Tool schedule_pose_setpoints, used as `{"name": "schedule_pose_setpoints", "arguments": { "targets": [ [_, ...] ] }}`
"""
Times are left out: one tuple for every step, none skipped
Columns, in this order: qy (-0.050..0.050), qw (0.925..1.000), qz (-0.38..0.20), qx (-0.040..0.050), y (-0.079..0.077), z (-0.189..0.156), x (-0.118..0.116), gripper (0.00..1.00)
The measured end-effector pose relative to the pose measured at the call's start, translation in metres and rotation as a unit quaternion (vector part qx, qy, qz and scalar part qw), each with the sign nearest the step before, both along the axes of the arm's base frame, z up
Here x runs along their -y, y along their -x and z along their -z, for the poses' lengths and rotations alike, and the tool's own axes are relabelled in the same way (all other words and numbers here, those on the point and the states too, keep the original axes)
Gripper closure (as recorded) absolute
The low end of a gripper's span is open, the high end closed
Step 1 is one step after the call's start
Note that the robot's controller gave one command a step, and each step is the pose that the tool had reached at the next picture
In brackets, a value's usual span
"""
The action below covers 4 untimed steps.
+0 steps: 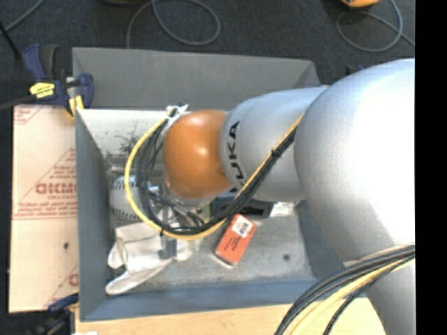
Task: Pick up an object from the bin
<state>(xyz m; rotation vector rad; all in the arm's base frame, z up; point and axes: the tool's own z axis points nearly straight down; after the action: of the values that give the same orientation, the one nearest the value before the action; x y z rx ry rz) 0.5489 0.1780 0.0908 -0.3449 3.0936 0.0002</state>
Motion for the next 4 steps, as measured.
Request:
{"name": "schedule_pose_setpoints", "arguments": {
  "targets": [
    [-0.003, 0.9983, 0.058, -0.0027, 0.004, -0.018, 0.013, 0.00],
    [0.003, 0.9979, -0.065, -0.0013, 0.024, 0.003, 0.011, 0.00],
    [-0.006, 0.9922, 0.125, -0.0053, 0.020, 0.019, 0.023, 1.00],
    [-0.006, 0.9922, 0.124, -0.0052, 0.020, 0.019, 0.023, 1.00]
  ]
}}
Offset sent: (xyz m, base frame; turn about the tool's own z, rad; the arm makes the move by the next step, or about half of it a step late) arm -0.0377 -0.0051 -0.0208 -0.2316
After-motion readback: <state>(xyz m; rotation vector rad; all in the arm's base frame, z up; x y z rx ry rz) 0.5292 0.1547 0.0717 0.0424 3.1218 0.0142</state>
